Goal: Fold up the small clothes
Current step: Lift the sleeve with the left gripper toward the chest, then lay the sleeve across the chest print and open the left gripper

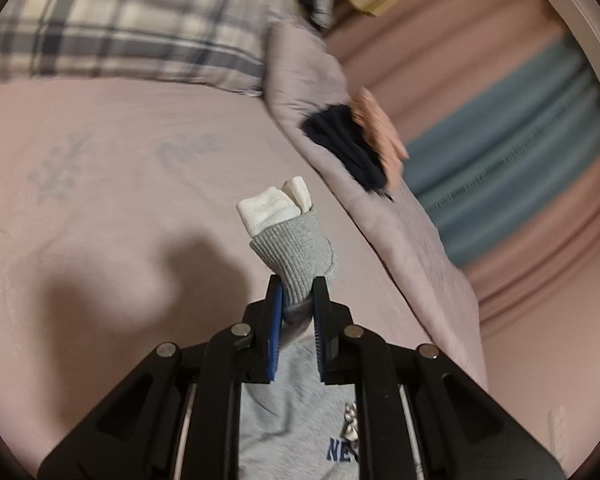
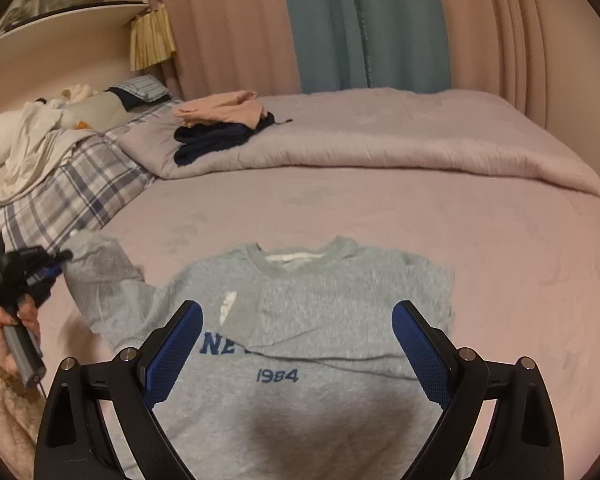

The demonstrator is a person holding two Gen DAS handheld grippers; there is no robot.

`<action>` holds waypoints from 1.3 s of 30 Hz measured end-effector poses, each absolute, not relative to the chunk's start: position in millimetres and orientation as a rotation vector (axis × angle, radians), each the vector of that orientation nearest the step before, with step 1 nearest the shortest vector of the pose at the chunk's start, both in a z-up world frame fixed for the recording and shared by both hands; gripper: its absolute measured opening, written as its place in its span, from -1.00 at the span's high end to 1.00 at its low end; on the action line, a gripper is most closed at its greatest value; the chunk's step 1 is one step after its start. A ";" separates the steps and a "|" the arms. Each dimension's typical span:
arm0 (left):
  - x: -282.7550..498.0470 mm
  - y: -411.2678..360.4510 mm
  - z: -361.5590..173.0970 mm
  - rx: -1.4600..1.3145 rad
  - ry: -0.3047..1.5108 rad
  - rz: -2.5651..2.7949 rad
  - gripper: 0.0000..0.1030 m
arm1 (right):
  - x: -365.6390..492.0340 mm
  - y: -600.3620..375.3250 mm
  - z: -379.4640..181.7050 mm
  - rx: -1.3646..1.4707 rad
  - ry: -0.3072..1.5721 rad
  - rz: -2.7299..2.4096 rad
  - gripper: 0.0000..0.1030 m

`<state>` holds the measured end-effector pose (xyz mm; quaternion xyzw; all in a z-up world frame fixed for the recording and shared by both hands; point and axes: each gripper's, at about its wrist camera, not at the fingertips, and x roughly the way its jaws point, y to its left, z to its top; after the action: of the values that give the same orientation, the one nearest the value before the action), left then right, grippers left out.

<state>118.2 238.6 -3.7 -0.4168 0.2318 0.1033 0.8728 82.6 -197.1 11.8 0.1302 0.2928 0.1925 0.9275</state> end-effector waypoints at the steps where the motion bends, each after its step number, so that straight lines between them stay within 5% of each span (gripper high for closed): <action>1: 122.2 229.0 -1.7 -0.851 0.494 0.206 0.75 | 83.0 -198.4 10.9 0.268 0.596 0.397 -0.85; 23: 176.7 67.7 -12.0 -0.590 0.685 -0.015 0.75 | 89.8 -246.6 -11.1 0.404 0.633 0.389 -0.85; 39: 199.4 -5.4 -84.7 -0.389 0.910 -0.098 0.73 | 100.0 -259.2 -20.9 0.447 0.663 0.387 -0.85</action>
<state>199.4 -5.4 -84.7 -0.1867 0.4367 -0.0470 0.8788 100.0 -259.2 -20.9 0.2161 0.3209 0.1871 0.9029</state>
